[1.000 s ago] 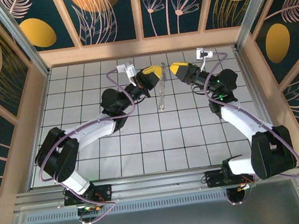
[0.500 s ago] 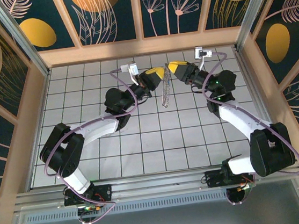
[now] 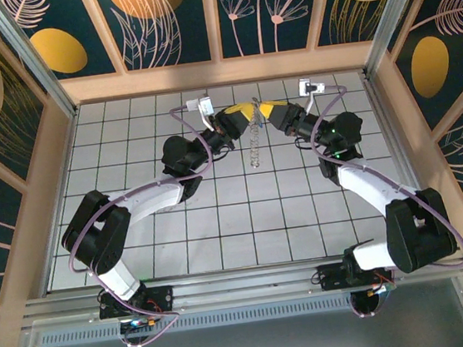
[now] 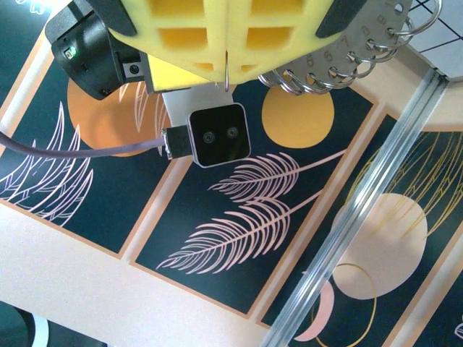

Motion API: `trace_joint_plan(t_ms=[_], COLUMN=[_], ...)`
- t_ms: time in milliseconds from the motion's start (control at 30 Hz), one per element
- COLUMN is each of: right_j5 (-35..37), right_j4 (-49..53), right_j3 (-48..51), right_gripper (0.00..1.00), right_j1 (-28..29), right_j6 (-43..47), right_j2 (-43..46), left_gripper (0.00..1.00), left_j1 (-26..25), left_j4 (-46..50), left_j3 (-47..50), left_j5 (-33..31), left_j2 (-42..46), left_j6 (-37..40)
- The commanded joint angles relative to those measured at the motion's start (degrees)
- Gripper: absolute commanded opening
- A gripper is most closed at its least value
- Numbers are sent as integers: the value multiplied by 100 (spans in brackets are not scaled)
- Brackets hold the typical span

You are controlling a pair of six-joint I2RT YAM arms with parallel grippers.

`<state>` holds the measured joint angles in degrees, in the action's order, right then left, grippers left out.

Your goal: Put the keys on the keyring

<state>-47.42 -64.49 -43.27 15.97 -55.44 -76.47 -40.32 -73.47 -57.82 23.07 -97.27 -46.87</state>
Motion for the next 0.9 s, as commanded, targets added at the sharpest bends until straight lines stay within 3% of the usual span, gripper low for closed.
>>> trace_joint_plan(t_ms=[0, 333, 600, 633, 700, 867], right_j5=[40, -33, -31, -22, 19, 42], right_j4=[-214, -254, -201, -187, -153, -73], right_j3=[99, 99, 99, 99, 121, 110], right_gripper=[22, 0, 0, 1, 14, 15], right_j1=[44, 68, 155, 163, 160, 153], right_j6=[80, 43, 71, 75, 79, 125], right_j2=[211, 176, 132, 124, 124, 141], left_gripper=[0, 0, 0, 0, 0, 0], left_j1=[22, 19, 16, 17, 15, 16], left_j4=[-440, -475, -545, -552, -554, -555], left_j3=[-225, -247, -265, -265, -271, -265], left_j5=[-81, -116, -127, -128, -127, -132], left_j2=[18, -45, -62, -61, -56, -55], left_j6=[-109, -159, -220, -228, -235, -239])
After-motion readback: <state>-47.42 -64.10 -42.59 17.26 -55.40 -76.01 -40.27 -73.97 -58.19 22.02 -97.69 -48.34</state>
